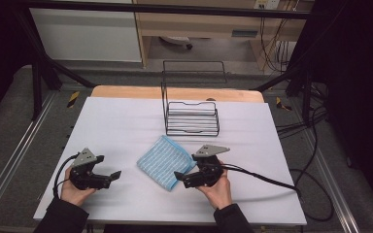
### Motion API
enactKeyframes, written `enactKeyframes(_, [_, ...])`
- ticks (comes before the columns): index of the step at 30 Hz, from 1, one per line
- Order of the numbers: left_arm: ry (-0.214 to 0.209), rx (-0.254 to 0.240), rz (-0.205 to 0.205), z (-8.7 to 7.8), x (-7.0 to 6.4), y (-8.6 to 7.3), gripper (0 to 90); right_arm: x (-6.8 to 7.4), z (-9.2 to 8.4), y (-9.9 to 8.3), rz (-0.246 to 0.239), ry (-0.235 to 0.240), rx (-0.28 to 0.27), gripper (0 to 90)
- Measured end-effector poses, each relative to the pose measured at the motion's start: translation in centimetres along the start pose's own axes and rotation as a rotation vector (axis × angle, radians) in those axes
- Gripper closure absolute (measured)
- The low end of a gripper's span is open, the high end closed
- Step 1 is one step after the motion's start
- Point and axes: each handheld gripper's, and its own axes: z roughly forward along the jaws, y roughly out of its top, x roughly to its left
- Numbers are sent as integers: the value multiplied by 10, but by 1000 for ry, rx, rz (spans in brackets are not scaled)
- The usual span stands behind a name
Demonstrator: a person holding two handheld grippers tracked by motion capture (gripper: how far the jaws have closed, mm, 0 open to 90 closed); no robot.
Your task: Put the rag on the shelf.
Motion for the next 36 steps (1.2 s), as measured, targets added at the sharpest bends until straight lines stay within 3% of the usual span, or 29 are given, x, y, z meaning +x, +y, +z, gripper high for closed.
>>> enactKeyframes(6, [3,6,4,1,0,0,64,17,24,-8,-19,31,11,150])
enactKeyframes(10, [4,11,8,1,0,0,66,26,33,-12,-96,37,58,283])
enactKeyframes(13, [5,12,9,1,0,0,68,31,37,-14,-123,55,70,355])
enactKeyframes(15, [5,14,10,1,-1,0,68,37,45,-18,-171,50,110,445])
enactKeyframes(22, [5,16,11,2,-1,0,70,39,52,-27,-190,69,149,591])
enactKeyframes(30, [6,23,13,3,-1,0,73,43,57,-29,-261,21,156,717])
enactKeyframes(36, [8,24,14,3,-1,0,74,43,57,-29,-247,8,156,809])
